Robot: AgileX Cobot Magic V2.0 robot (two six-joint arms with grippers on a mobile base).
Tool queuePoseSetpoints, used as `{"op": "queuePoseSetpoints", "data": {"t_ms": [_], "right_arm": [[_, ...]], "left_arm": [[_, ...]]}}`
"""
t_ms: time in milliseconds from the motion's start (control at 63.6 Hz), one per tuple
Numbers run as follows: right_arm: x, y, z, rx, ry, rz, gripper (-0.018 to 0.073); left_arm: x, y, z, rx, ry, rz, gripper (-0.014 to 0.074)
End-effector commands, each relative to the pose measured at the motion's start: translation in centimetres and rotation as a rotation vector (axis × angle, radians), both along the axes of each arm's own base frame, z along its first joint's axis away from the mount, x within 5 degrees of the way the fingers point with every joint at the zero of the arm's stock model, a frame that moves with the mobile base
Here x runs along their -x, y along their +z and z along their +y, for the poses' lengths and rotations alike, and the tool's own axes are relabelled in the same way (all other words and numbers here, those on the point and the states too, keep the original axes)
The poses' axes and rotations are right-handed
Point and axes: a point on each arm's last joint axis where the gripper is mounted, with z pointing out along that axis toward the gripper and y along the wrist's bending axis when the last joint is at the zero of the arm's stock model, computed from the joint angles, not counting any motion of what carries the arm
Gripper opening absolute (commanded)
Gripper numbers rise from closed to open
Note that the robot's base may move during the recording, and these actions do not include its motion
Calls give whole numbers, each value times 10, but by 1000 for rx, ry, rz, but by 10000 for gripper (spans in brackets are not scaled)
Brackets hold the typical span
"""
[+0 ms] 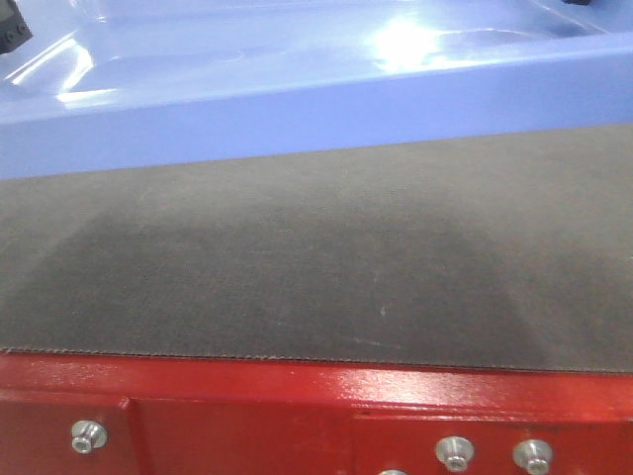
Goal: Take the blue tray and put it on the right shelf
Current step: 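Hold the tray with both grippers while the base turns away from table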
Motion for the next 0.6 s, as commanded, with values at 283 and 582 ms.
{"op": "queuePoseSetpoints", "data": {"t_ms": [283, 582], "right_arm": [[2, 19, -10, 31, 11, -131, 65], [2, 19, -10, 31, 11, -131, 65]], "left_arm": [[7, 11, 5, -53, -45, -51, -48], [8, 11, 1, -7, -50, -31, -48]]}}
